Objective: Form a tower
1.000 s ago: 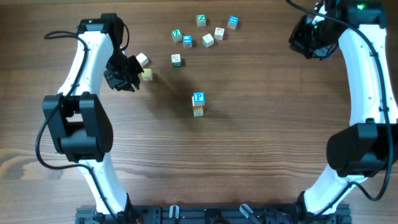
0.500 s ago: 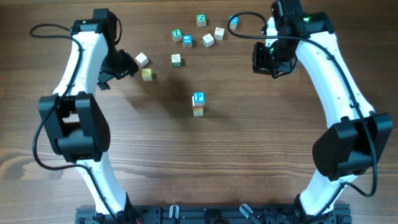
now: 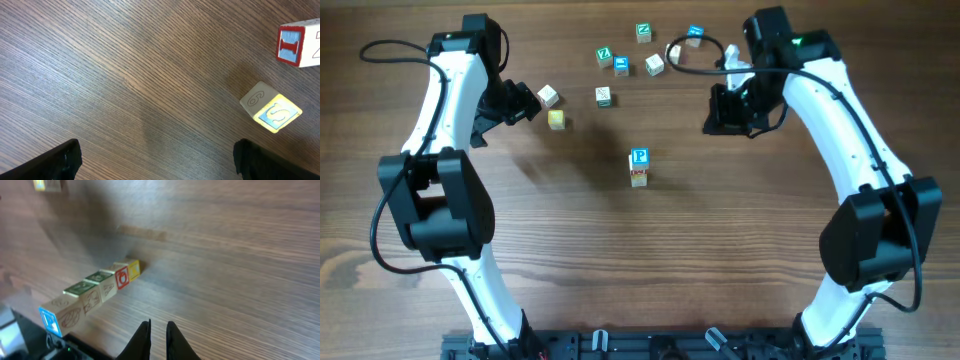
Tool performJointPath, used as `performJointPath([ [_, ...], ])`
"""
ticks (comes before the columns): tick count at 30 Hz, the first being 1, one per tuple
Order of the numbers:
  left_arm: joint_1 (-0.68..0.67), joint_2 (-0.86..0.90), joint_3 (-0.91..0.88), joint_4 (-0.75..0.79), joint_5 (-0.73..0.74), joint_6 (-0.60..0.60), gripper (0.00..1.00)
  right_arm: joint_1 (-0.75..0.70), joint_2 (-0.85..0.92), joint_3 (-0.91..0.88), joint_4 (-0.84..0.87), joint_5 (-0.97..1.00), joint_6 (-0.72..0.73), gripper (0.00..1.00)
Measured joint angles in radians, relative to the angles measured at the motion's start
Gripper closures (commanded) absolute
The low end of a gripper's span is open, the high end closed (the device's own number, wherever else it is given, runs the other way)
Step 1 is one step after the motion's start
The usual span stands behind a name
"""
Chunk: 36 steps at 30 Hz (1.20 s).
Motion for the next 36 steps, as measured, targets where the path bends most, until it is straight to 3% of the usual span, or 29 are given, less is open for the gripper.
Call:
performJointPath([
  [10,0.000,0.000,0.000,0.000,0.000,0.000,0.00,0.117,0.000,-0.181,0.251,-0.056,0.023,0.94],
  [20,0.000,0.000,0.000,0.000,0.000,0.000,0.00,0.143,0.000,-0.189,0.283,-0.188,0.024,0.96],
  [36,0.000,0.000,0.000,0.000,0.000,0.000,0.00,0.188,0.000,-0.189,0.286,-0.202,0.046,0.96],
])
